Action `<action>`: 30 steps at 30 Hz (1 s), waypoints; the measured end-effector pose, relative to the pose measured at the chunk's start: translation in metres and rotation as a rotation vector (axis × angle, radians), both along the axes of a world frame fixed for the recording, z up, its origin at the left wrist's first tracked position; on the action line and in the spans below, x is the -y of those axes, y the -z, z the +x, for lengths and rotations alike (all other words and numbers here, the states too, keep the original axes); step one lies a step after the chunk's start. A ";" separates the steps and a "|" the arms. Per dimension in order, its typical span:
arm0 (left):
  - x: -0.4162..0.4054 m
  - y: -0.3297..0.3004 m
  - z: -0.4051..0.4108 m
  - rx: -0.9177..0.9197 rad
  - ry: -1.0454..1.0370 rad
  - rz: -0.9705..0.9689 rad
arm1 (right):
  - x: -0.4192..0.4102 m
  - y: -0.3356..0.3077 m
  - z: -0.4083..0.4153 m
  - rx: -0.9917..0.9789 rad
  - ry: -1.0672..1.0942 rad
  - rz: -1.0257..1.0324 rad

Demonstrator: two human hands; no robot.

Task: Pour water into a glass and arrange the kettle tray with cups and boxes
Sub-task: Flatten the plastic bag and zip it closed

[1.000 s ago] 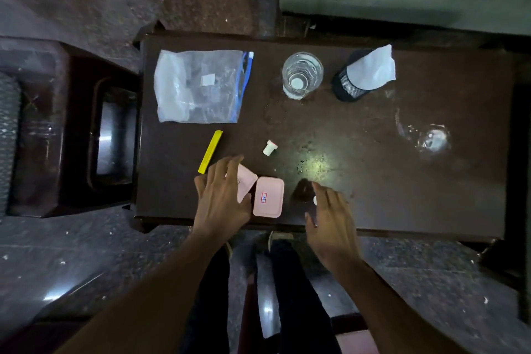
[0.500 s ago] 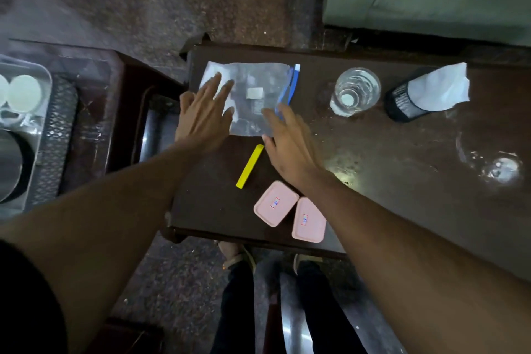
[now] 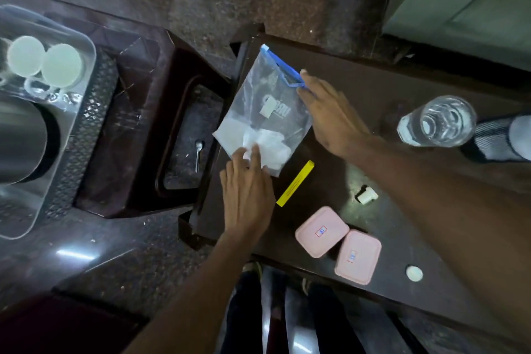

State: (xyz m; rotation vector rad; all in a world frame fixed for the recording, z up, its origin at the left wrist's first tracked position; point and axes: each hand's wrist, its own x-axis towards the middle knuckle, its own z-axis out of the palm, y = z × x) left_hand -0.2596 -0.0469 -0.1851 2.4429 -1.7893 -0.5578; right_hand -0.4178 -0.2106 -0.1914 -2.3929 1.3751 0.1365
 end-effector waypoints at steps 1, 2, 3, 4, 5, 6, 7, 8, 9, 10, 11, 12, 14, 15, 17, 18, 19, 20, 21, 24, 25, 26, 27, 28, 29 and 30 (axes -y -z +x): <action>0.005 -0.002 0.001 -0.028 -0.031 -0.030 | 0.001 -0.001 0.004 -0.002 0.012 -0.024; 0.011 -0.003 0.003 -0.051 -0.065 -0.067 | 0.001 -0.002 0.008 0.002 0.018 -0.064; 0.018 -0.004 0.007 -0.063 -0.096 -0.108 | -0.002 -0.002 0.013 0.018 0.005 -0.115; 0.027 -0.004 0.012 -0.067 -0.121 -0.166 | -0.007 -0.002 0.020 0.049 -0.030 -0.162; 0.036 -0.004 0.019 -0.067 -0.145 -0.227 | -0.013 -0.001 0.028 0.087 -0.080 -0.198; 0.045 -0.001 0.026 -0.063 -0.169 -0.285 | -0.021 0.001 0.038 0.130 -0.130 -0.217; 0.054 0.002 0.033 -0.064 -0.193 -0.329 | -0.027 0.004 0.046 0.173 -0.170 -0.223; 0.061 0.007 0.039 -0.072 -0.218 -0.359 | -0.032 0.009 0.055 0.209 -0.204 -0.221; 0.067 0.013 0.042 -0.085 -0.238 -0.371 | -0.035 0.014 0.062 0.224 -0.236 -0.221; 0.071 0.020 0.043 -0.099 -0.251 -0.368 | -0.036 0.020 0.068 0.212 -0.269 -0.226; 0.073 0.029 0.042 -0.112 -0.261 -0.359 | -0.036 0.027 0.072 0.187 -0.296 -0.239; 0.074 0.038 0.039 -0.124 -0.275 -0.347 | -0.034 0.035 0.074 0.164 -0.316 -0.250; 0.074 0.053 0.035 -0.145 -0.315 -0.317 | -0.029 0.049 0.074 0.141 -0.342 -0.259; 0.074 0.060 0.033 -0.145 -0.328 -0.303 | -0.027 0.056 0.073 0.137 -0.355 -0.264; 0.073 0.071 0.031 -0.113 -0.328 -0.280 | -0.024 0.066 0.071 0.143 -0.379 -0.273; 0.073 0.074 0.030 -0.088 -0.319 -0.277 | -0.023 0.068 0.069 0.142 -0.389 -0.285; 0.074 0.075 0.029 -0.063 -0.311 -0.275 | -0.021 0.069 0.068 0.139 -0.401 -0.300; 0.074 0.077 0.028 -0.041 -0.312 -0.268 | -0.017 0.070 0.067 0.131 -0.415 -0.309; 0.075 0.079 0.028 -0.021 -0.314 -0.260 | -0.014 0.069 0.066 0.124 -0.428 -0.310; 0.076 0.083 0.027 0.021 -0.314 -0.221 | -0.005 0.067 0.063 0.108 -0.485 -0.295; 0.076 0.083 0.027 0.034 -0.313 -0.209 | -0.002 0.066 0.062 0.105 -0.503 -0.290; 0.076 0.084 0.027 0.044 -0.313 -0.200 | 0.004 0.066 0.058 0.099 -0.507 -0.285; 0.076 0.084 0.028 0.049 -0.312 -0.193 | 0.013 0.066 0.054 0.092 -0.485 -0.282; 0.076 0.083 0.028 0.048 -0.313 -0.188 | 0.023 0.066 0.050 0.083 -0.444 -0.282; 0.077 0.083 0.028 0.042 -0.315 -0.182 | 0.035 0.065 0.045 0.072 -0.403 -0.287; 0.077 0.082 0.028 0.036 -0.317 -0.176 | 0.044 0.064 0.041 0.059 -0.379 -0.295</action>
